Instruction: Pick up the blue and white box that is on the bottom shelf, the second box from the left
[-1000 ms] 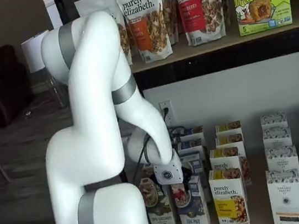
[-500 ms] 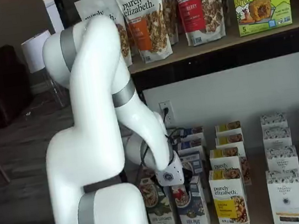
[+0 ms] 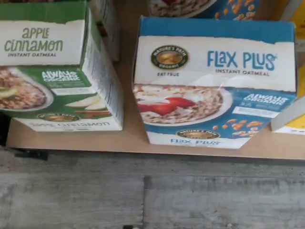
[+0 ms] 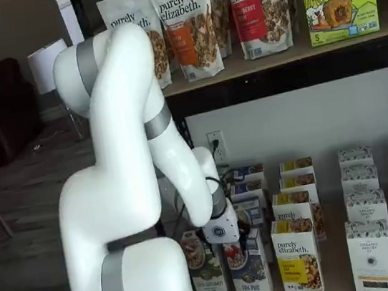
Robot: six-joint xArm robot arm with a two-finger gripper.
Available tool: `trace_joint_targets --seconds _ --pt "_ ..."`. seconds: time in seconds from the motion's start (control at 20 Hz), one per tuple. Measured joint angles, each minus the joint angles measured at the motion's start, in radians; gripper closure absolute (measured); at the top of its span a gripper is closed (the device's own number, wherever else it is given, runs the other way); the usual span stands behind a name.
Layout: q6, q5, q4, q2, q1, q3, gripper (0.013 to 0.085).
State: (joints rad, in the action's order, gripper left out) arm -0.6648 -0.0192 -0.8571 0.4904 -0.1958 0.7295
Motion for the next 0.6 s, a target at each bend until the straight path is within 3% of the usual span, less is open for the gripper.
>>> trace_joint_targets --seconds 0.2,0.4,0.6 --pt "-0.066 0.026 -0.076 -0.004 -0.013 0.001 0.0130" --pt "-0.013 0.014 -0.010 -0.022 0.002 -0.017 0.0130" --pt "-0.026 -0.006 -0.015 -0.033 0.011 -0.021 0.0130"
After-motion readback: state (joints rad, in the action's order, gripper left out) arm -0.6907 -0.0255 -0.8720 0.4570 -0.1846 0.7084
